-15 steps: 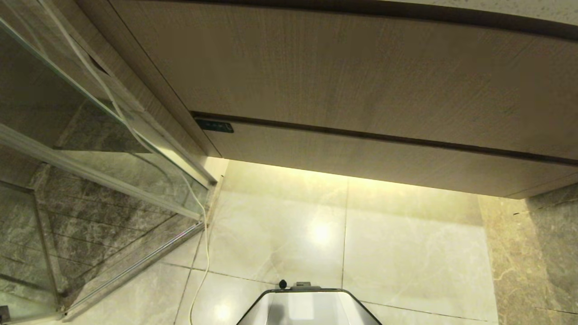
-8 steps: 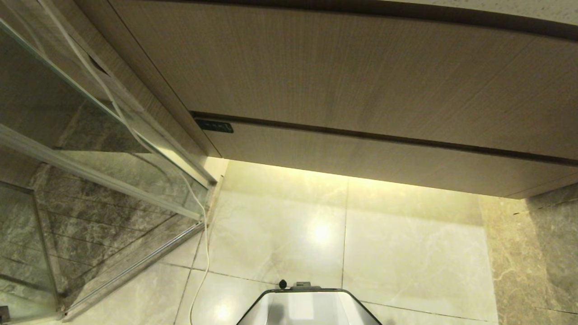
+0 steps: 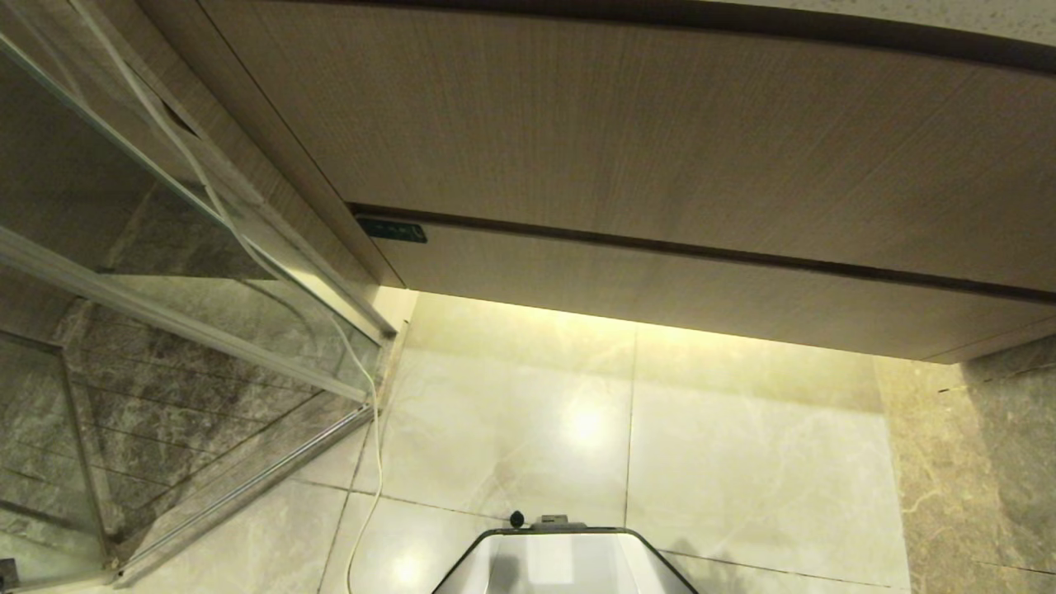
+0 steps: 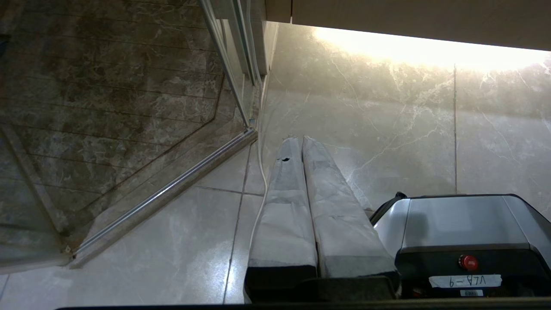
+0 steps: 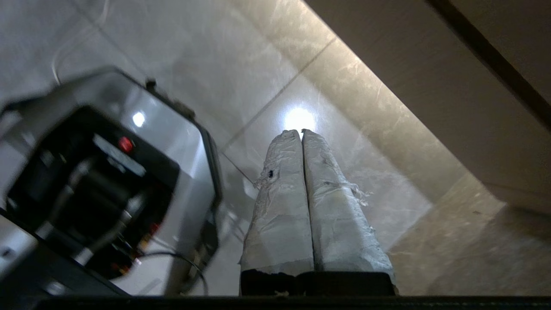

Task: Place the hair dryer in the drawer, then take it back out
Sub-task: Pull open the drawer

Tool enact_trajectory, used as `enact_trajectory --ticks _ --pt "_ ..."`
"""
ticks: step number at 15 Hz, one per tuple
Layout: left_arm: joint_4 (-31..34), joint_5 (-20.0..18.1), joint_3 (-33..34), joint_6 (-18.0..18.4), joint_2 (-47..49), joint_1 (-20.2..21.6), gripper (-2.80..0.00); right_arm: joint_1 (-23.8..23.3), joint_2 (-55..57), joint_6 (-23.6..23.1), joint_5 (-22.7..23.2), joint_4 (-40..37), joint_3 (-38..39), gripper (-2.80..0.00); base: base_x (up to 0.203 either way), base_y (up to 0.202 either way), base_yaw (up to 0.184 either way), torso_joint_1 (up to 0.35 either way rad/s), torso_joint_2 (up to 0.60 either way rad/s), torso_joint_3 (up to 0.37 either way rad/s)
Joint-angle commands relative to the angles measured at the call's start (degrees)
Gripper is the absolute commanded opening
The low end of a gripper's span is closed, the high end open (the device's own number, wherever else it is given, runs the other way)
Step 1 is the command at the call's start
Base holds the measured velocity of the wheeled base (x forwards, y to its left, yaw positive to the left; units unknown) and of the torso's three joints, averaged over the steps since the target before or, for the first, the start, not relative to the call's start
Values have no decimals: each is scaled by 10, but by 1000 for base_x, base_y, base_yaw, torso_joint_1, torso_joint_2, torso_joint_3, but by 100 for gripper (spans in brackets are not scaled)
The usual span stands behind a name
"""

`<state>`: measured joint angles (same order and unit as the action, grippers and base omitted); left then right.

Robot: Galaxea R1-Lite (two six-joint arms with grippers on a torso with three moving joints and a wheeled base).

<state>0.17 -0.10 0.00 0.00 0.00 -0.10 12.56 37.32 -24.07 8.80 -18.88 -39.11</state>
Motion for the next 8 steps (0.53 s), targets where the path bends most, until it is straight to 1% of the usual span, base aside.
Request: enact_trajectory --ticks 1,3,4,6,8 --pt "0 0 1 0 0 0 -280 2 106 -84 5 7 4 -280 0 0 0 0 0 0" --pt "0 0 1 0 0 0 -280 3 145 -118 8 26 11 -280 0 0 0 0 0 0" --pt "0 0 1 0 0 0 -280 3 160 -128 8 32 13 0 0 0 0 0 0 0" --pt "0 0 0 0 0 0 -280 3 192 -163 7 44 14 0 0 0 0 0 0 0" --pt "0 0 1 0 0 0 -280 3 224 -183 7 60 14 0 0 0 0 0 0 0"
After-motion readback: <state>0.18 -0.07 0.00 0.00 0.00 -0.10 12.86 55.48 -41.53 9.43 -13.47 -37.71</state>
